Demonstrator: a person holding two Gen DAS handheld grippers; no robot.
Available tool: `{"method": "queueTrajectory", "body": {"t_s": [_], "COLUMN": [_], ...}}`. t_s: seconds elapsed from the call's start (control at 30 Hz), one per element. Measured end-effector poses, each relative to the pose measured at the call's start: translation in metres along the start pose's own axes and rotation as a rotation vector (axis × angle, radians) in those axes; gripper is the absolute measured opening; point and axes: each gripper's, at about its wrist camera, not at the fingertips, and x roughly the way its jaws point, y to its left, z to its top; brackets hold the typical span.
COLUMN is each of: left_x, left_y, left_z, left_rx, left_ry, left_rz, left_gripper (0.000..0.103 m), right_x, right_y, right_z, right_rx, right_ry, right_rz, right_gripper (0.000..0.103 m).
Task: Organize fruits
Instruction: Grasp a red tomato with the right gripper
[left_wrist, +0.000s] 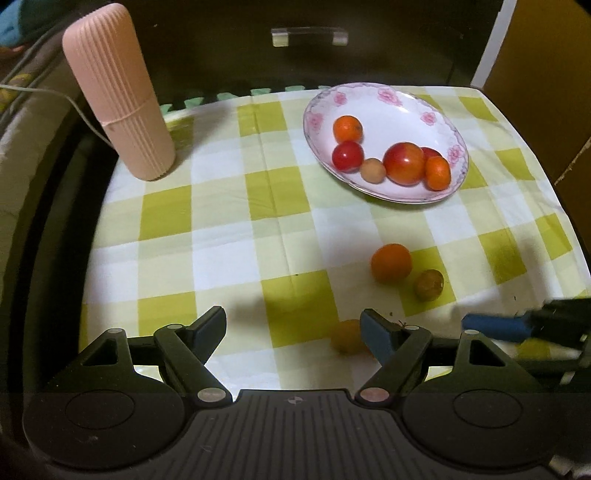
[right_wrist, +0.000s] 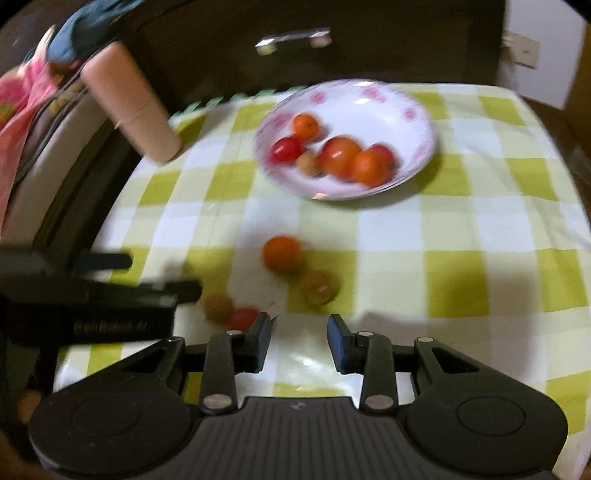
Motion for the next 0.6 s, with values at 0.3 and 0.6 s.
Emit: {"method": "queueTrajectory", "body": {"t_s": [0.3, 0.6], "left_x": [0.004, 0.008], "left_y": [0.005, 0.010], "left_z": [0.000, -0.001], "left_rx": [-0.016, -0.035], "left_ry": [0.015, 0.032], "left_rz": [-0.008, -0.009], "left_gripper": [0.085, 0.085], "right_x": [0.027, 0.047], "right_y": [0.020, 0.034], "right_z": [-0.001, 0.007], "right_rx": [-0.077, -0.124], "right_ry": [0.058, 0.057], "right_rz": [0.027, 0.033], "right_gripper": [0.033, 0.033]}}
